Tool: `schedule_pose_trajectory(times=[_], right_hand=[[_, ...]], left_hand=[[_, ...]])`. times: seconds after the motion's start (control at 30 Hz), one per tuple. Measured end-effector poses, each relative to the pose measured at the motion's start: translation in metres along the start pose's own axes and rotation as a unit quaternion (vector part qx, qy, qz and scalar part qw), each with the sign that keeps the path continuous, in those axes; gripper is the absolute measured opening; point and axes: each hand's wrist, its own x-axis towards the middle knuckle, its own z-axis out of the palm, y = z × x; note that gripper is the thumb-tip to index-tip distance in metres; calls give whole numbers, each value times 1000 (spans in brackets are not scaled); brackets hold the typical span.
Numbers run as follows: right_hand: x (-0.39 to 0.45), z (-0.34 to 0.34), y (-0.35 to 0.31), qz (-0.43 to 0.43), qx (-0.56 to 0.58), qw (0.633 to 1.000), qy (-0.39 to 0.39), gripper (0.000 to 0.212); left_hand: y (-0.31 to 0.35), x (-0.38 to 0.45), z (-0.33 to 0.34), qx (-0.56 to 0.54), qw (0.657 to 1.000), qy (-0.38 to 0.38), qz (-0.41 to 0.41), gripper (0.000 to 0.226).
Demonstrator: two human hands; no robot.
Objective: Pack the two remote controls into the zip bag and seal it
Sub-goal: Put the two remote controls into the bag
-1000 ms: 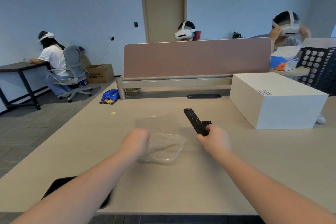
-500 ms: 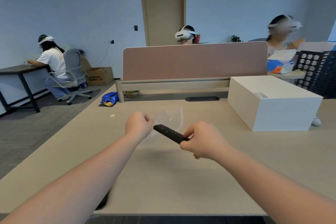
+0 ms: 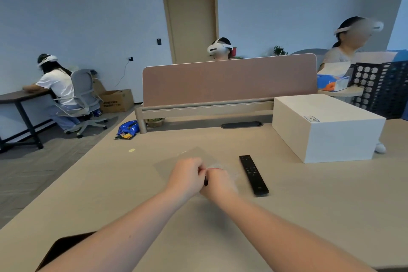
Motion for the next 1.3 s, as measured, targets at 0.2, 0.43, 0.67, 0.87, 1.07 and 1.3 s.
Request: schedule_pose_trajectory(times=[0.2, 0.43, 0.67, 0.87, 1.07, 1.3], right_hand=[[11, 13, -1, -19, 9, 1000, 13, 39], [3, 17, 6, -46, 17, 994, -99, 38], [-28, -18, 31, -16, -1, 995, 95, 45], [-28, -42, 90, 144, -12, 977, 154, 25], [-26, -34, 107, 177, -92, 978, 64, 49], [-23, -34, 103, 171, -41, 980, 89, 27]], left_hand=[[-8, 0, -2, 7, 1000, -5, 0, 15], [-13, 2, -3, 8, 1000, -7, -17, 16], [-19, -1, -5, 21, 1000, -7, -16, 16], [-23, -2, 1, 45, 999, -17, -17, 15], [-21, -5, 6, 44, 999, -20, -11, 13], [-30, -12, 17, 66, 995, -68, 2, 15]])
